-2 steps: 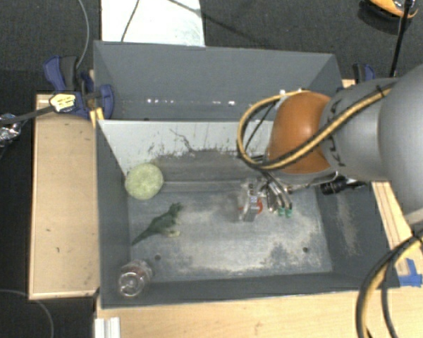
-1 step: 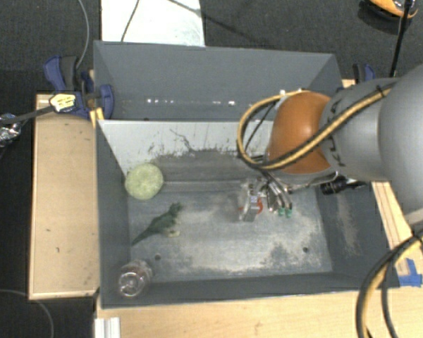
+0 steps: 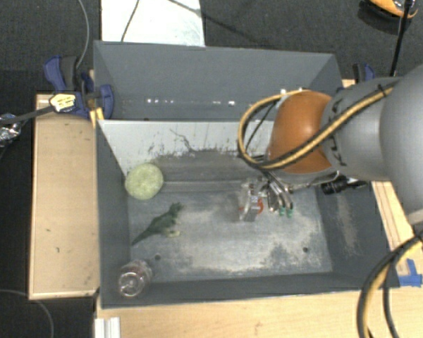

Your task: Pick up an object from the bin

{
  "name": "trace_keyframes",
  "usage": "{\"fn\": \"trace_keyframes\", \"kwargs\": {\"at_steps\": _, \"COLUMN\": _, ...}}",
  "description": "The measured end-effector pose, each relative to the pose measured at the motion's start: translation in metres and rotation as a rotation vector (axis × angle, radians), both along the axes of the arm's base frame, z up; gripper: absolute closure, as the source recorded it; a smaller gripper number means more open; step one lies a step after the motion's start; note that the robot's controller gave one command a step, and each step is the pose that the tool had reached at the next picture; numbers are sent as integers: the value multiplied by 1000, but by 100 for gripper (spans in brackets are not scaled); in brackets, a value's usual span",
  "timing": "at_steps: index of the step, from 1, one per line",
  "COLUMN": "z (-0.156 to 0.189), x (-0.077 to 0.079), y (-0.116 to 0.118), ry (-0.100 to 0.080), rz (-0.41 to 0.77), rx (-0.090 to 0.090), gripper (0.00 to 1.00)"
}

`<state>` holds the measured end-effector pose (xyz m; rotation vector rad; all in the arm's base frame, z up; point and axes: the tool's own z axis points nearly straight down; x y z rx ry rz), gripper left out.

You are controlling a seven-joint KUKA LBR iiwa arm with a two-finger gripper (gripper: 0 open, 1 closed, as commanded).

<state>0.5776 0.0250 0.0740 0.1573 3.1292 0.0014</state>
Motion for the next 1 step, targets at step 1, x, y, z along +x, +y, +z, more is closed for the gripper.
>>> {"fn": "trace_keyframes", "kwargs": {"at_steps": 1, "z": 10, "x": 0, "y": 0, "ry": 0, "rz": 0, "rx": 0, "gripper": 100}}
